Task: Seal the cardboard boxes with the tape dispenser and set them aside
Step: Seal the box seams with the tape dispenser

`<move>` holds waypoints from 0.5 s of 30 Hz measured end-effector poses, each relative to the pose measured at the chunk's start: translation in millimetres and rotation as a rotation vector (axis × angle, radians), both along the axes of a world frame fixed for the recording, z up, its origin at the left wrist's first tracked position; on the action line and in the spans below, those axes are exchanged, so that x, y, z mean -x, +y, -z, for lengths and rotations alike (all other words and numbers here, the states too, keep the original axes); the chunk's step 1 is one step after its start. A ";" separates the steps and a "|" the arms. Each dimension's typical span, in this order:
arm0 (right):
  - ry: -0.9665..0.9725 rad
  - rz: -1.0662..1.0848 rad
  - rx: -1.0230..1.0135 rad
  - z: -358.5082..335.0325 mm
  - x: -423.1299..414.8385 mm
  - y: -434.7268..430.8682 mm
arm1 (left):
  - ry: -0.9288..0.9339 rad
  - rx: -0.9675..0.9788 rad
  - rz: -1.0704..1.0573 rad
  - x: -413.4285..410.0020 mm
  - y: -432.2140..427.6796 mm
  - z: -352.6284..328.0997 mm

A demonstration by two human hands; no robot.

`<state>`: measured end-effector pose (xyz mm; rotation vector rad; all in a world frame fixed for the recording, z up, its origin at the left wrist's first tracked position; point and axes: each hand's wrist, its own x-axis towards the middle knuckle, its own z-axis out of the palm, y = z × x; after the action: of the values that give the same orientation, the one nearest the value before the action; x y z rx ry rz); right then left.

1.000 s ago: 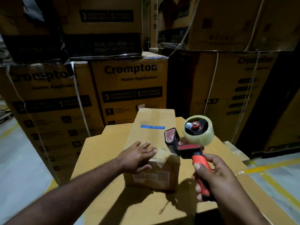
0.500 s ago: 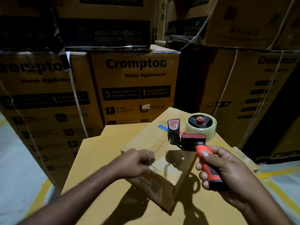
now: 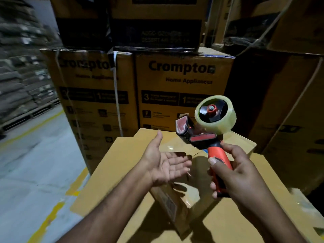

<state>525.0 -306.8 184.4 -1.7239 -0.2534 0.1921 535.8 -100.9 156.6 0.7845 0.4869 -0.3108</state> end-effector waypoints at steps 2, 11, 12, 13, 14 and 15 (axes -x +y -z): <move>-0.064 -0.029 0.069 0.9 0.1 -5.4 | 0.036 -0.102 -0.044 -3.6 4.8 0.5; -0.247 -0.222 0.204 19.7 -6.6 -17.8 | -0.010 -0.573 0.214 -17.7 66.6 -8.6; -0.267 -0.245 0.210 24.4 -8.4 -17.3 | -0.012 -0.643 0.279 -19.9 74.1 -11.8; -0.290 -0.262 0.224 30.0 -10.3 -16.4 | -0.004 -0.726 0.337 -22.6 79.9 -15.2; -0.314 -0.273 0.248 36.1 -12.3 -14.9 | 0.005 -0.821 0.384 -25.4 83.7 -18.5; -0.336 -0.280 0.274 42.6 -14.0 -13.1 | 0.015 -0.926 0.415 -28.1 85.0 -22.1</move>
<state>539.1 -319.8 141.8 -1.9851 -0.7463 0.1445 563.9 -15.8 178.8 1.7967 0.4734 -0.4807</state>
